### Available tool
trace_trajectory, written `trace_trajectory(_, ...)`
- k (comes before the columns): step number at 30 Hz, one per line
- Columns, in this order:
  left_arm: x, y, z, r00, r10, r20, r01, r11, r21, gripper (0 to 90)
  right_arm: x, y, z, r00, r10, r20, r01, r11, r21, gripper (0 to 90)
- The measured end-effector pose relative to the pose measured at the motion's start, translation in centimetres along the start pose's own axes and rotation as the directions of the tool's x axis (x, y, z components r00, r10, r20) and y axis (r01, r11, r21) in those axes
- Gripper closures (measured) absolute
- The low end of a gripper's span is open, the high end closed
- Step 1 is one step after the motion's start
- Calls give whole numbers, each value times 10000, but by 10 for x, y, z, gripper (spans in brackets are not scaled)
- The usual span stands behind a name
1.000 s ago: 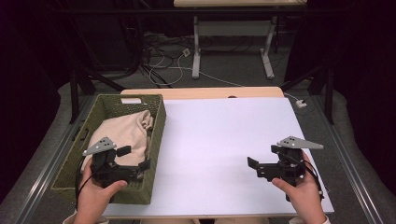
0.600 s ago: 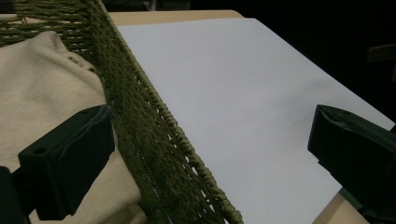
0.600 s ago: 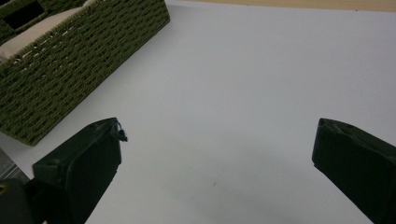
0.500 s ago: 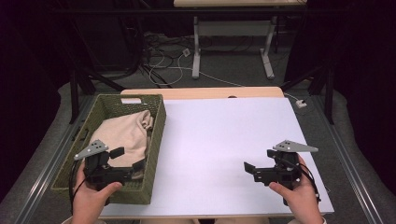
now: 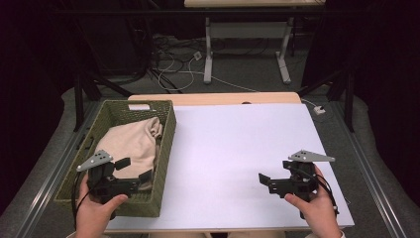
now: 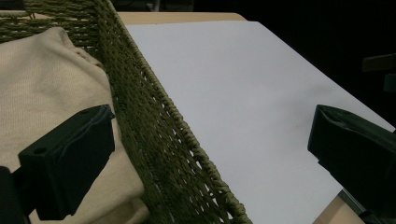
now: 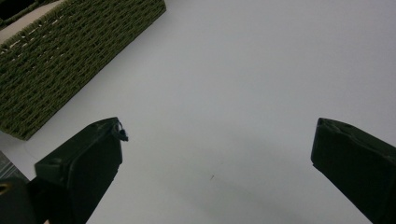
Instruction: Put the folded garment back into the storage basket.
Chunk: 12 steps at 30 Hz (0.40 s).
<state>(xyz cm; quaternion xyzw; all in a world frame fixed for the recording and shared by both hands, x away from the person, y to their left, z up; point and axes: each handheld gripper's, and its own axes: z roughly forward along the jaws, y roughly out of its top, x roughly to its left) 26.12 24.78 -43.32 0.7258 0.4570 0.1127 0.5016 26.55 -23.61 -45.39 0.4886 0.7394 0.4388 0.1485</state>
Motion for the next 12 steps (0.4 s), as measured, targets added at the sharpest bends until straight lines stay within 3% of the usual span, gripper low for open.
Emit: trace_trajectory(12, -3, 0, 1, 10000, 81, -8, -81, 10000, -7, 11, -2, -1, 1, 10000, 66, -5, -66, 10000, 20, 16)
